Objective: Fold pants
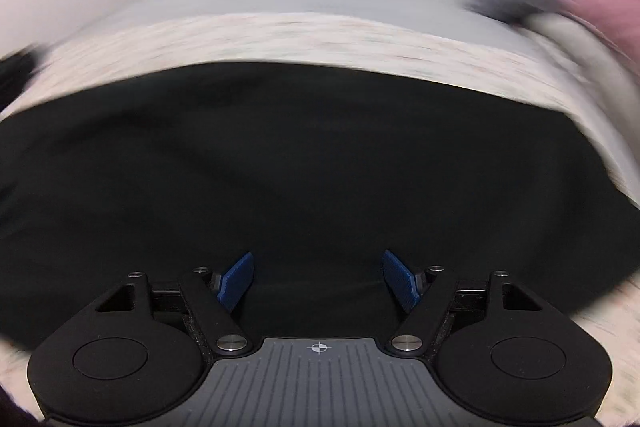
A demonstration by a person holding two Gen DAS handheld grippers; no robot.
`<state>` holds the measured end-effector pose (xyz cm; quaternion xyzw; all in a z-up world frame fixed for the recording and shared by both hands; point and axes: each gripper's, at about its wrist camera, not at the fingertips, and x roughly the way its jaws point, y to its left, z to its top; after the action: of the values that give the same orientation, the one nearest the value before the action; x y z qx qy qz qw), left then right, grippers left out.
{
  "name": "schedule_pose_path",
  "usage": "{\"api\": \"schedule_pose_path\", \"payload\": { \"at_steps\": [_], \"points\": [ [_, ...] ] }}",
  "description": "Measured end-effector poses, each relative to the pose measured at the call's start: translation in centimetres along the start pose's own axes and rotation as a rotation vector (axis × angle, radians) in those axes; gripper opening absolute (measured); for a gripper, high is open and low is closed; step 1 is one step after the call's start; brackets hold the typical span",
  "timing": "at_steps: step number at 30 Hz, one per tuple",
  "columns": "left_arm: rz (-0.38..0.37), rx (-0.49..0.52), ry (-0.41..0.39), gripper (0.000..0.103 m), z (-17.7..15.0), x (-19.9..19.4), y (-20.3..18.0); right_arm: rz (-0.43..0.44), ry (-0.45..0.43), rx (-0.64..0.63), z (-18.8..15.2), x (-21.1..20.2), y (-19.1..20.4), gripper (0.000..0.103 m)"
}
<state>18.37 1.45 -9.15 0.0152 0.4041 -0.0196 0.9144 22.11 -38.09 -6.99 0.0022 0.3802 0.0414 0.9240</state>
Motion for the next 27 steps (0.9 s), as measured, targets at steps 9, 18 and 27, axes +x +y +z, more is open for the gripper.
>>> {"api": "schedule_pose_path", "payload": {
  "at_steps": [9, 18, 27],
  "points": [
    [0.050, 0.005, -0.015, 0.069, 0.5, -1.3, 0.0, -0.332, -0.168, 0.674, -3.2, -1.7, -19.0, 0.074],
    [-0.016, 0.049, -0.030, 0.071, 1.8, 0.8, -2.5, -0.279, -0.193, 0.690, -3.3, -0.3, -19.5, 0.093],
    [0.017, 0.039, -0.042, 0.080, 2.4, 1.8, -2.1, -0.119, -0.326, 0.792, -2.5, 1.8, -21.0, 0.067]
  ]
}}
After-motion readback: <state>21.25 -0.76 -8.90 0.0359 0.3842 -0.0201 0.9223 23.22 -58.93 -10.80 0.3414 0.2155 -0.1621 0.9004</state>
